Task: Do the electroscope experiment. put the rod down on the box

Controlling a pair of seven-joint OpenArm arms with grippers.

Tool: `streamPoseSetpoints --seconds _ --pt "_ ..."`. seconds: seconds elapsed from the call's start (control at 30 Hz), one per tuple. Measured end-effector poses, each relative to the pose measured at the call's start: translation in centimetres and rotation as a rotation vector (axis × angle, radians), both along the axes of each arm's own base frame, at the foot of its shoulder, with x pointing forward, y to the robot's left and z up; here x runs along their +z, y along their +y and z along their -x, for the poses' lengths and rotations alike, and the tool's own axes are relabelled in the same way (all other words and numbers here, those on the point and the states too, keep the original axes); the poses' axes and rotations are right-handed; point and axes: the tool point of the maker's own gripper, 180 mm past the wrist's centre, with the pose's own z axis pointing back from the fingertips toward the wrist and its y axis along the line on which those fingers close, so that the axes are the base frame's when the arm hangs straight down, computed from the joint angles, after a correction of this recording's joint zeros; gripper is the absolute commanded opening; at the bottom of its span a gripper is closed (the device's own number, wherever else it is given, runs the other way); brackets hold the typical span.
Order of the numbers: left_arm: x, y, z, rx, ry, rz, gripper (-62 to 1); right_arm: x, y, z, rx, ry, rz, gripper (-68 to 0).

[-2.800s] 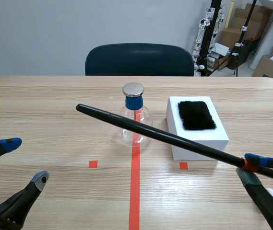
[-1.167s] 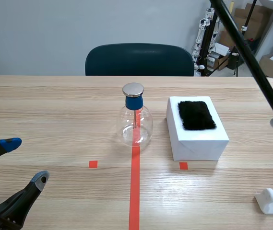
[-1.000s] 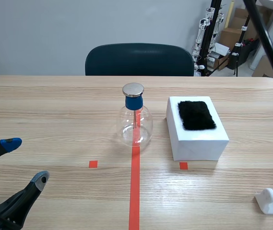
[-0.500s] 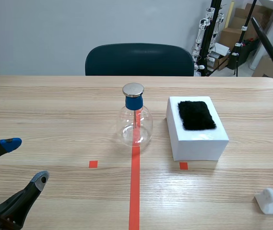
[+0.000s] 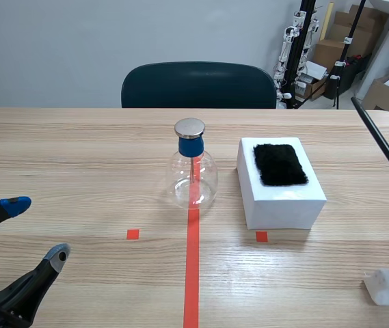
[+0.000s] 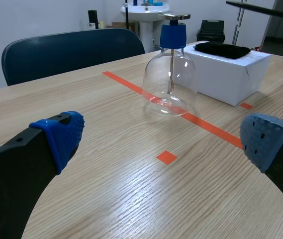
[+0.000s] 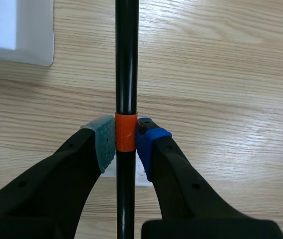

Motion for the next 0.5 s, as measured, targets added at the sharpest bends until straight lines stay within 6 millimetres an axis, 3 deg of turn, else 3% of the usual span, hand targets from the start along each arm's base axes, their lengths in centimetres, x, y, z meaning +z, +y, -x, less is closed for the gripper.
streamPoseSetpoints --seconds 0.5 --pt "0.0 0.0 0.0 0.0 0.0 0.0 1.4 -4.6 0.9 -1.3 -0.013 0.108 -0.018 -67.6"
